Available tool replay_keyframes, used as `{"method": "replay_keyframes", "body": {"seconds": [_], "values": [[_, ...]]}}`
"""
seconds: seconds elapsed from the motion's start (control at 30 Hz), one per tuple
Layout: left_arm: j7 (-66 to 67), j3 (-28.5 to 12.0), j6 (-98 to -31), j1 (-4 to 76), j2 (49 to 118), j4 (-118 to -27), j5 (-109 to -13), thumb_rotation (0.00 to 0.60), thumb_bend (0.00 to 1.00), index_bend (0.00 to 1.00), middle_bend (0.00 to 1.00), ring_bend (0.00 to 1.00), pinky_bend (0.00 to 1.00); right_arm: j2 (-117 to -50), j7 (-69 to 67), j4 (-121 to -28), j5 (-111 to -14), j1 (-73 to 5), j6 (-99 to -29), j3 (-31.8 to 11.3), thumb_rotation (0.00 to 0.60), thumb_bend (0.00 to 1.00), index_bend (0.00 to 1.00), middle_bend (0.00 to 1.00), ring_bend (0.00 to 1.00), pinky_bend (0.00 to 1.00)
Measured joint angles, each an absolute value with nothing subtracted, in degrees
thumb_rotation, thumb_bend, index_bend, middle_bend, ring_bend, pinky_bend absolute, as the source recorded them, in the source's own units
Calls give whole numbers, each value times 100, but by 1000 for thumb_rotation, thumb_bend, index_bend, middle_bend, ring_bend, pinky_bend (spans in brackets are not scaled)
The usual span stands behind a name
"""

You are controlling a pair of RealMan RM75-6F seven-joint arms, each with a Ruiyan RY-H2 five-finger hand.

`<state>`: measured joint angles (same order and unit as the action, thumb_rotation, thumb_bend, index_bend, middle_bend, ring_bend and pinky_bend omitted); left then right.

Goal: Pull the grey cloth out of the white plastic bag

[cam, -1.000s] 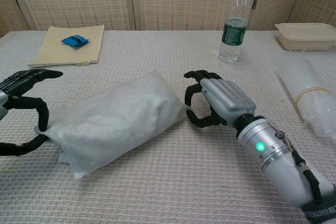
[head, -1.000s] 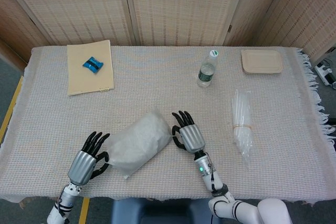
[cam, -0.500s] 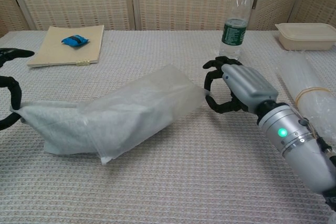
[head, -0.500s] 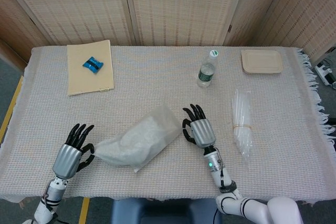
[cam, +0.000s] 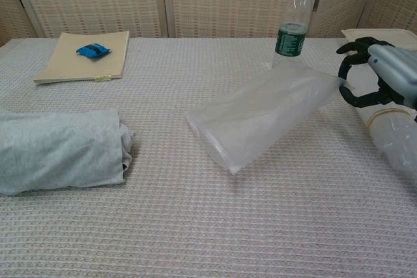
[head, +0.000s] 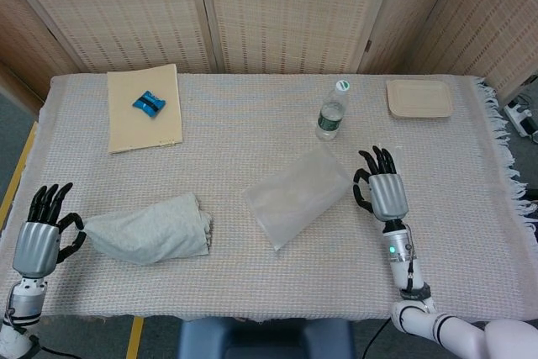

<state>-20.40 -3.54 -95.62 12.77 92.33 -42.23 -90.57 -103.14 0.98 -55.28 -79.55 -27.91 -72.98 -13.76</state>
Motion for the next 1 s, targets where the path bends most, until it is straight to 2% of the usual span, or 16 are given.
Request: {"method": "replay_keyframes", "body": {"seconds": [0.03, 0.07, 0.1, 0.17, 0.33, 0.5, 0.6, 0.7, 0.83, 1.0], "values": [[-2052, -331, -9516, 1277, 9197, -4308, -9066, 600, 198, 101, 33, 0, 2, -10263, 109, -5600, -7961, -2757, -7306, -1347, 600, 385, 103, 14, 0, 0], [-2060, -308, -9485, 1279, 9153, -4419, -9078, 600, 151, 29, 20, 0, 2, -10200, 128, -5691, -7968, -2719, -7325, -1320, 600, 333, 35, 2, 0, 0], [-2060, -282, -9449, 1282, 9078, -4608, -9094, 600, 139, 15, 17, 0, 2, -10096, 166, -5843, -7982, -2660, -7369, -1285, 600, 296, 6, 0, 0, 0], [-2015, -242, -9385, 1287, 8924, -4972, -9114, 600, 109, 13, 10, 0, 1, -9896, 248, -6142, -8024, -2539, -7501, -1227, 600, 236, 0, 0, 0, 0], [-1426, -79, -8987, 1280, 8132, -6538, -9061, 600, 100, 83, 6, 0, 0, -9001, 745, -7399, -8221, -2000, -8136, -944, 600, 160, 0, 0, 0, 0], [-409, 119, -8643, 1174, 7103, -8559, -8894, 600, 104, 153, 30, 0, 0, -7738, 1615, -8881, -8426, -1197, -8835, -426, 600, 155, 0, 0, 0, 0], [167, 300, -8704, 922, 6527, -9452, -8896, 600, 123, 188, 70, 0, 0, -7155, 1950, -9365, -8567, -637, -9259, -26, 600, 155, 0, 0, 0, 0], [560, 449, -9038, 550, 6213, -9799, -9017, 600, 133, 189, 80, 0, 0, -6913, 1903, -9455, -8694, -316, -9525, 205, 600, 156, 0, 0, 0, 0], [696, 539, -9522, 265, 6230, -9765, -9343, 600, 134, 191, 75, 0, 0, -6731, 1444, -9472, -8755, -240, -9549, 224, 600, 154, 0, 0, 0, 0], [708, 499, -9596, 196, 6323, -9523, -9513, 600, 133, 191, 53, 0, 0, -6467, 958, -9481, -8864, -151, -9533, 212, 600, 155, 0, 0, 0, 0]]}}
